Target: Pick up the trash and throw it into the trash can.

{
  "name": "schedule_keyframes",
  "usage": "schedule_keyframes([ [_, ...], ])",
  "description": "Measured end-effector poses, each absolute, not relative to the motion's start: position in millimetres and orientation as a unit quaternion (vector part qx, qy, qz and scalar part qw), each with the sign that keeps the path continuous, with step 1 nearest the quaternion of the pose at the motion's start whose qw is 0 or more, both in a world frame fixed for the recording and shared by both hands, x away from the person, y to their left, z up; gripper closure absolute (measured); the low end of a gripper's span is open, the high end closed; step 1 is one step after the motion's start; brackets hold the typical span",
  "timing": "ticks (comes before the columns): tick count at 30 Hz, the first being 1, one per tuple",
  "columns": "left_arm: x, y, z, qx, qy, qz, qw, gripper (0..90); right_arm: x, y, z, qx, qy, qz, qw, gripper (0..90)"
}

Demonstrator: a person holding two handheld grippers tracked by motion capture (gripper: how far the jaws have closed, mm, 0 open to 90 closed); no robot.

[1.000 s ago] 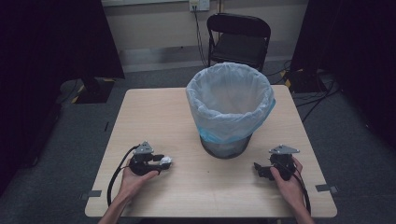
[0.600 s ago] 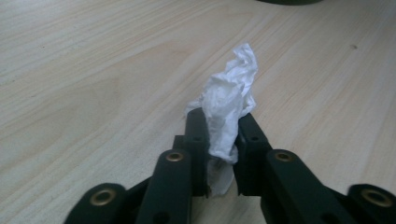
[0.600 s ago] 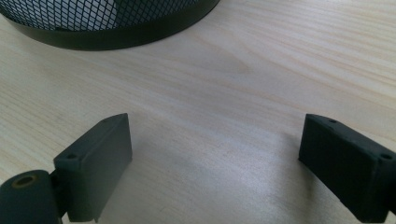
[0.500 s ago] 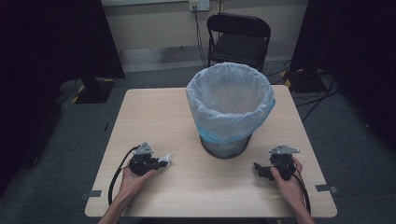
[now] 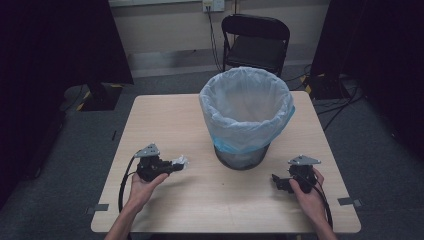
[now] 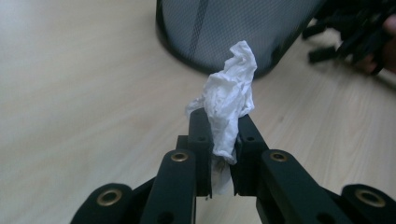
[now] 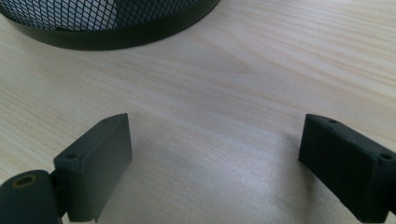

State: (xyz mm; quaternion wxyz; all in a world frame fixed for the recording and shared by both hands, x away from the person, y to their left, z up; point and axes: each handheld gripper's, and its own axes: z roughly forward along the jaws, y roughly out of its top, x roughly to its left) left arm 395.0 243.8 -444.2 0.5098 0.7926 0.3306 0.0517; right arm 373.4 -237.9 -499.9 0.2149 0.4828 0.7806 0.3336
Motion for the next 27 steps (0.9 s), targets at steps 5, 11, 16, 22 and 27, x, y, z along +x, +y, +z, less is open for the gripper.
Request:
schedule_keyframes([
  [5,400.8,238.7,-419.5,0.787,0.314,0.062,0.527,81.0,373.4,-237.9,-500.0,0.483,0.781,0.334,0.215,8.6],
  [11,405.5,231.7,-387.5,0.776,0.298,0.078,0.55,81.0,373.3,-237.9,-499.8,0.483,0.781,0.333,0.214,8.6],
  [16,409.9,227.7,-371.3,0.772,0.29,0.083,0.56,81.0,373.4,-237.9,-499.9,0.483,0.781,0.333,0.214,8.6],
  [22,414.5,224.0,-348.1,0.766,0.275,0.091,0.574,81.0,373.4,-237.9,-499.9,0.483,0.781,0.334,0.215,8.6],
  [27,417.5,218.8,-327.9,0.762,0.26,0.095,0.585,81.0,373.4,-237.9,-499.9,0.483,0.781,0.333,0.215,8.6],
])
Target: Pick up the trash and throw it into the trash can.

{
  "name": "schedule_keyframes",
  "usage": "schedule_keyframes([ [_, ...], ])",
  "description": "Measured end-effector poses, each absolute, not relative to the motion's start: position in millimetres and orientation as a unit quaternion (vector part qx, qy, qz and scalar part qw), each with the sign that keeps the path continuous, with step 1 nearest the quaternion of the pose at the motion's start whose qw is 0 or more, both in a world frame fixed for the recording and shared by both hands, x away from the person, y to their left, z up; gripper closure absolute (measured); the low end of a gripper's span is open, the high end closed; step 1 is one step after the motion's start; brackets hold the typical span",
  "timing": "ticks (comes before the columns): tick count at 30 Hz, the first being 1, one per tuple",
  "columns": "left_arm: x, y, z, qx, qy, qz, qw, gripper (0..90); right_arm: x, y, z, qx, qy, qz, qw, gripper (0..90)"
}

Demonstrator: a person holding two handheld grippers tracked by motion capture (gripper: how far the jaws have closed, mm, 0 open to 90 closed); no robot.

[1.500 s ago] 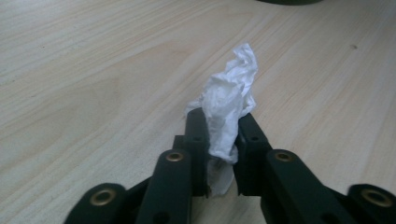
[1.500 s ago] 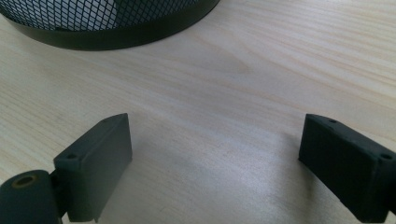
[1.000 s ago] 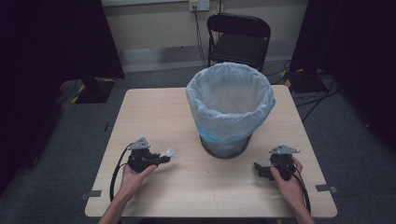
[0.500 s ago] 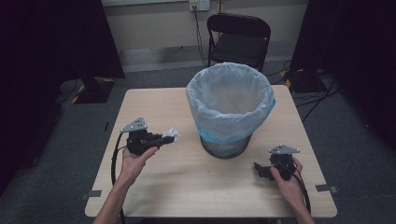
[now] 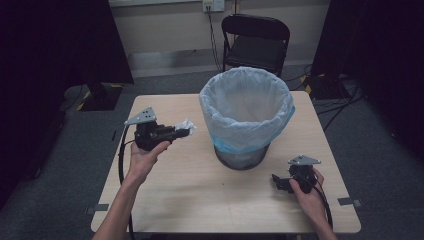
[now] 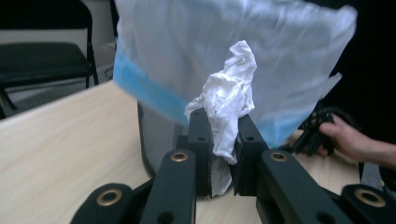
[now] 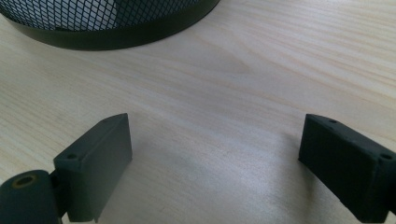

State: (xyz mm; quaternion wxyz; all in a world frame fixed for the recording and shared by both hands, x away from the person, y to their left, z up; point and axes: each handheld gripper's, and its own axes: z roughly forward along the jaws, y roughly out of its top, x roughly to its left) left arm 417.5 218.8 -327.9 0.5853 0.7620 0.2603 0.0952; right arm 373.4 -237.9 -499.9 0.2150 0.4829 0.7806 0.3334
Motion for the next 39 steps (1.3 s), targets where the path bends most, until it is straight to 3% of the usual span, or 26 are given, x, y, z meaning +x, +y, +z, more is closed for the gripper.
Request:
schedule_keyframes([
  [19,439.5,190.0,-260.0,0.748,0.22,0.105,0.617,80.9,373.4,-237.9,-499.9,0.483,0.781,0.333,0.215,8.7],
  [39,483.0,119.7,-260.5,0.764,0.197,0.048,0.613,80.0,373.3,-237.9,-499.8,0.483,0.781,0.333,0.214,8.6],
])
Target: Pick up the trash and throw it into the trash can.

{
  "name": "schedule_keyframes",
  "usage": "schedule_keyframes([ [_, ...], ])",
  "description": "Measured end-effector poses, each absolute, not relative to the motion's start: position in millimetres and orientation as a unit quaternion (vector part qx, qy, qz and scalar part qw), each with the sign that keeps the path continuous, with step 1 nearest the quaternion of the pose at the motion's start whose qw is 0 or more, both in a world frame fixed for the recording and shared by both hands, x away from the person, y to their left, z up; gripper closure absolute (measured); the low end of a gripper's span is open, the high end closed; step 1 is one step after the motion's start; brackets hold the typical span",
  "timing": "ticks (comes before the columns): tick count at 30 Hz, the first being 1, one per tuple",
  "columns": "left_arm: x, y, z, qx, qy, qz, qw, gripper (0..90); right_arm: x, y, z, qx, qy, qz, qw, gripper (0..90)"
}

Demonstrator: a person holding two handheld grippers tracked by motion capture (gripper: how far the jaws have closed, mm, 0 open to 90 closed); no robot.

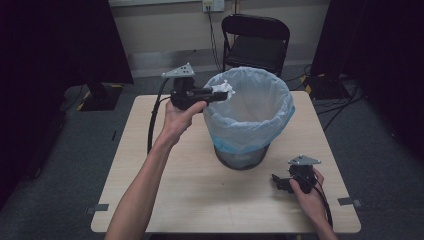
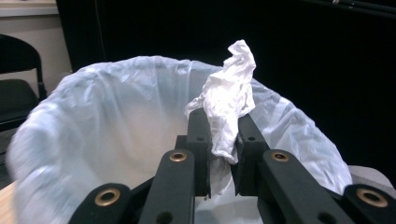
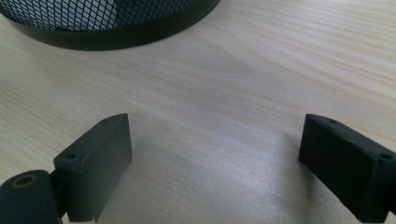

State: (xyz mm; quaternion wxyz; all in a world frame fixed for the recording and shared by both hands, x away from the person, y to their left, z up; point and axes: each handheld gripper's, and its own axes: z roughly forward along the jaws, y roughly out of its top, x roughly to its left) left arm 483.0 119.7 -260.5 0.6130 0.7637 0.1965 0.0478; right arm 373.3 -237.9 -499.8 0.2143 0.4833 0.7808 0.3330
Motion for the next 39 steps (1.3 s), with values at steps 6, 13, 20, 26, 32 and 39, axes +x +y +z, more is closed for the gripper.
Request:
schedule_keyframes([
  [6,486.2,108.5,-262.1,0.774,0.194,0.035,0.601,65.4,373.3,-237.9,-499.9,0.483,0.781,0.334,0.214,8.6],
  [13,486.0,109.5,-262.0,0.765,0.208,0.045,0.608,36.4,373.3,-237.9,-499.9,0.483,0.781,0.333,0.214,8.7],
  [20,485.0,116.7,-259.3,0.76,0.211,0.056,0.612,24.0,373.3,-237.9,-499.9,0.483,0.781,0.333,0.215,8.7],
  [26,480.8,128.3,-257.0,0.753,0.217,0.065,0.618,16.6,373.3,-237.9,-499.9,0.483,0.781,0.333,0.214,8.7],
  [32,475.0,145.7,-255.6,0.756,0.216,0.073,0.614,15.8,373.3,-237.9,-499.9,0.483,0.781,0.333,0.215,8.7],
  [39,468.1,167.2,-254.8,0.746,0.229,0.082,0.619,15.9,373.3,-237.9,-499.8,0.483,0.781,0.333,0.214,8.7],
])
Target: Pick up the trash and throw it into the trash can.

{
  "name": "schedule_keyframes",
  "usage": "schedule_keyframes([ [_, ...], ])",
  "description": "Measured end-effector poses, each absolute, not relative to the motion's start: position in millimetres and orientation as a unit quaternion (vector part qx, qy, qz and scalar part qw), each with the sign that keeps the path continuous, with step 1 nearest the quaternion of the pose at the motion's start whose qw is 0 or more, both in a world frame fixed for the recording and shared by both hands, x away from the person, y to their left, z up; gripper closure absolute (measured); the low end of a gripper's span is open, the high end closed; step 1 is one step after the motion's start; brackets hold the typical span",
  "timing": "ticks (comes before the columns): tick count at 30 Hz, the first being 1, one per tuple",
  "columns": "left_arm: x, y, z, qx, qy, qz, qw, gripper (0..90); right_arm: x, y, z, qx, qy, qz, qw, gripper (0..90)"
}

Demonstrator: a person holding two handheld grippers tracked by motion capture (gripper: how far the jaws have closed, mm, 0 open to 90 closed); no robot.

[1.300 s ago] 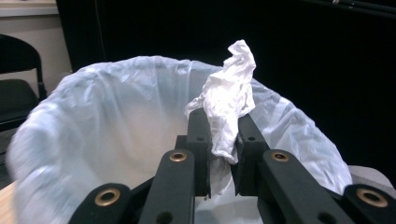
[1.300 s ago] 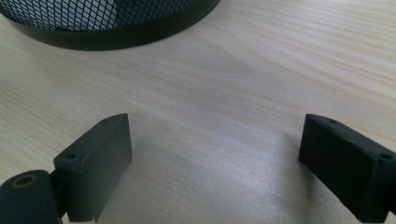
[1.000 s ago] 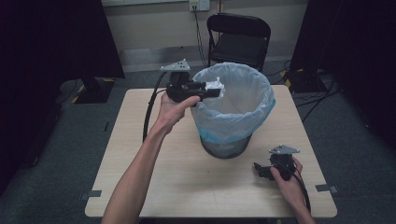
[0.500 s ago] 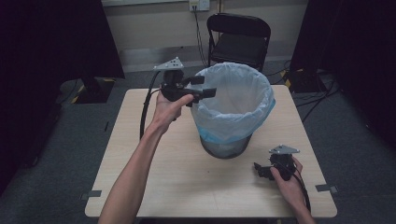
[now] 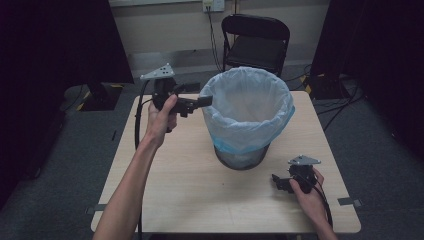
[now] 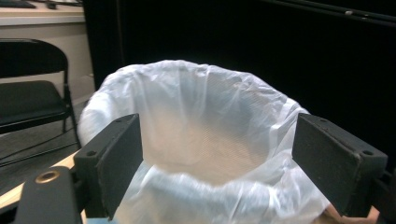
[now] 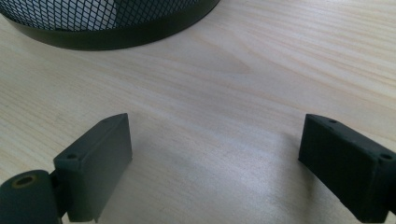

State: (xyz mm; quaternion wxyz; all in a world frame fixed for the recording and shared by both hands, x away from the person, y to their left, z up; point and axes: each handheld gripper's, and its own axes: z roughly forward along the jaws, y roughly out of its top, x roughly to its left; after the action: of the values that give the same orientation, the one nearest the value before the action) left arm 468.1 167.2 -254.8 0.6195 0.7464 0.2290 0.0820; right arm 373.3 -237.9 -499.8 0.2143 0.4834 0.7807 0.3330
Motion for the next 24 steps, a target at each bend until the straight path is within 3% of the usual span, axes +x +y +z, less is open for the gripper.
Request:
schedule_keyframes([
  [14,442.5,201.1,-275.9,0.749,0.244,0.135,0.602,15.9,373.3,-237.9,-499.8,0.483,0.781,0.333,0.214,8.6],
  [24,427.6,218.3,-292.7,0.749,0.255,0.133,0.597,15.7,373.3,-237.9,-499.9,0.483,0.781,0.333,0.214,8.6],
])
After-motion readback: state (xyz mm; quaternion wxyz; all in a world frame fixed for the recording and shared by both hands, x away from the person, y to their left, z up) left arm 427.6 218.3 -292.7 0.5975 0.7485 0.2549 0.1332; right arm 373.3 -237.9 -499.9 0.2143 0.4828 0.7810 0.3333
